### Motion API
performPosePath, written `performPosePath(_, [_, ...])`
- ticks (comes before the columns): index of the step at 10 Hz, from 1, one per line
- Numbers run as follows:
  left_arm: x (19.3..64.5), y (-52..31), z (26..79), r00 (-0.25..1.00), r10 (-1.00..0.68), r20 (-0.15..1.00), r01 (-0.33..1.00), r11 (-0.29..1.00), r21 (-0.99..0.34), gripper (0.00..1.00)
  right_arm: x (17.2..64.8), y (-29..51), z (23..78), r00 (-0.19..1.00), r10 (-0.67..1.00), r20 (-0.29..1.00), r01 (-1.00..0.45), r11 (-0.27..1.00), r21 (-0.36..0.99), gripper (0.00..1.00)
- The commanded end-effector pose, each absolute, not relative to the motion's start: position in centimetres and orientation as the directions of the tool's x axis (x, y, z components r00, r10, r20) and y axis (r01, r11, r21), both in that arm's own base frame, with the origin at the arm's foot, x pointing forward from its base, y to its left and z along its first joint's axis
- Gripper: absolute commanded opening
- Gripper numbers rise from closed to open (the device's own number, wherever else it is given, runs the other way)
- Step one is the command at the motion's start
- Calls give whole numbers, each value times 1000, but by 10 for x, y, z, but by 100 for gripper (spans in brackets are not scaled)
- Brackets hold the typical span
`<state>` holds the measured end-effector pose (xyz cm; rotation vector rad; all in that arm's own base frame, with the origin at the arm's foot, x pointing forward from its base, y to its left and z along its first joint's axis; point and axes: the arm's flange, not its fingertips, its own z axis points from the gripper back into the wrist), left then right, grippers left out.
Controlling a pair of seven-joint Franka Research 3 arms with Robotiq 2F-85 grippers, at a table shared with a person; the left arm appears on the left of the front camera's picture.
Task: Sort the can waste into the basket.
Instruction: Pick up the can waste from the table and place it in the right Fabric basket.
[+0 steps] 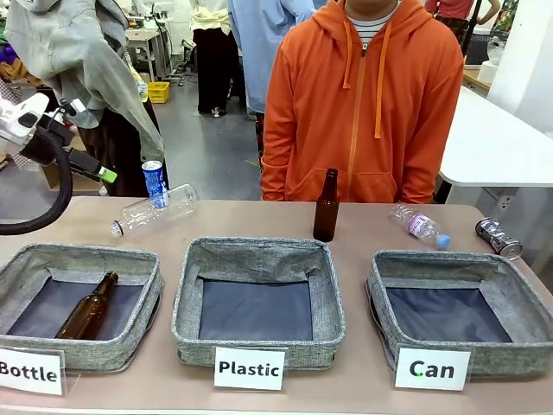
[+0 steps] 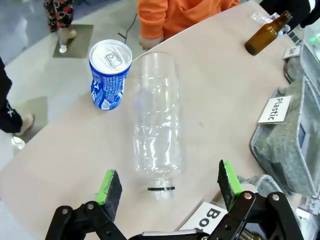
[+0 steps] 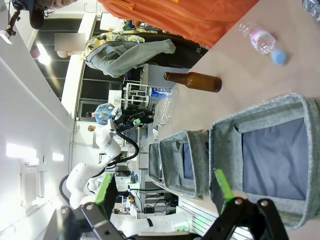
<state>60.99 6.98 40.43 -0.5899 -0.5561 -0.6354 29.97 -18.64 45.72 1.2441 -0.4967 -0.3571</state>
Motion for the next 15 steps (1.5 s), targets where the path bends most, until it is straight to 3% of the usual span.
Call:
performPosePath(1, [638, 75, 403, 621, -418, 664, 738, 597, -315, 100, 302, -186, 458, 833, -520, 187, -39, 282, 959, 100])
performPosePath(4, [690, 85, 379, 438, -484, 757, 877, 416, -241, 100, 302, -186, 458, 833, -520, 187, -39, 282, 959, 100])
performPosePath(6, [719, 93, 366, 235, -486, 842, 950, 296, -94, 100, 302, -186, 458, 833, -520, 187, -39, 282, 959, 100])
performPosePath(8, [745, 94, 347, 78, -479, 874, 965, 256, 54, 100, 302, -186, 458, 833, -520, 187, -39, 282, 959, 100])
performPosePath(12, [784, 81, 322, 5, -469, 883, 992, 111, 53, 100, 302, -186, 458, 833, -520, 187, -39, 282, 959, 100])
performPosePath(15, [799, 64, 313, 19, -479, 878, 998, 58, 11, 100, 302, -186, 458, 833, -520, 187, -39, 282, 959, 100])
